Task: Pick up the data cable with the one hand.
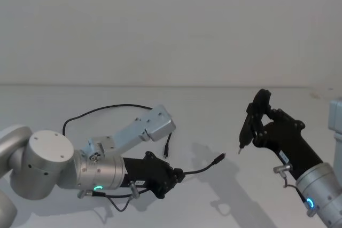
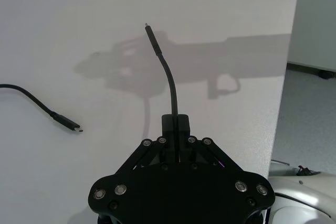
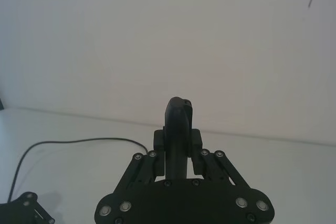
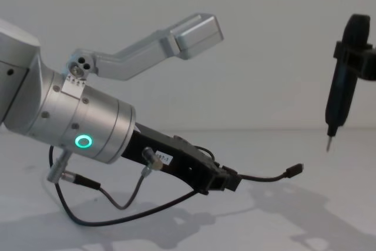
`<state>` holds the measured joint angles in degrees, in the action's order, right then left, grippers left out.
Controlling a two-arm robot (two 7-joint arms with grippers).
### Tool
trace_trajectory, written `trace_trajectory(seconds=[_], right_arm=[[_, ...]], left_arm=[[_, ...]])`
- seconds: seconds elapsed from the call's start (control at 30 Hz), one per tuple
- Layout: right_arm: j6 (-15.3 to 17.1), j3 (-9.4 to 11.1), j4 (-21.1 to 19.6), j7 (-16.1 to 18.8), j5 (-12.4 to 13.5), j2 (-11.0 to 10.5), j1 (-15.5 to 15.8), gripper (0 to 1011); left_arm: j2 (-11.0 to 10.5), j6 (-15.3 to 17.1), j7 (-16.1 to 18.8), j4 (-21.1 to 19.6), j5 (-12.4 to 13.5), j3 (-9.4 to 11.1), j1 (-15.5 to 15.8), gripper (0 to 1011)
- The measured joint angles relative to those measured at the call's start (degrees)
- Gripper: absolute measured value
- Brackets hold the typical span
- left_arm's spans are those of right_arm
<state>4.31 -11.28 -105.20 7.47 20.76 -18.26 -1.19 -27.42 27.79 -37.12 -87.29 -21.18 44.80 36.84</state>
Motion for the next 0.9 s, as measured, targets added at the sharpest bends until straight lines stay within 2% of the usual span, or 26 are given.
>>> trace_trajectory(seconds=[0.33,0.9], right_arm=[[0.5,0.7,0.1,1.5,0.5,0.1,-2.2,279],[2.0,1.1,4.2,2.8,0.9,1.4,-5.8,279]], left_arm=[[-0.9,-1.6,-0.9,-0.6,0.2,0.0,0.3,43],[-1.4,-2.5,-1.4,-1.0,0.4,0.0,0.4,43]])
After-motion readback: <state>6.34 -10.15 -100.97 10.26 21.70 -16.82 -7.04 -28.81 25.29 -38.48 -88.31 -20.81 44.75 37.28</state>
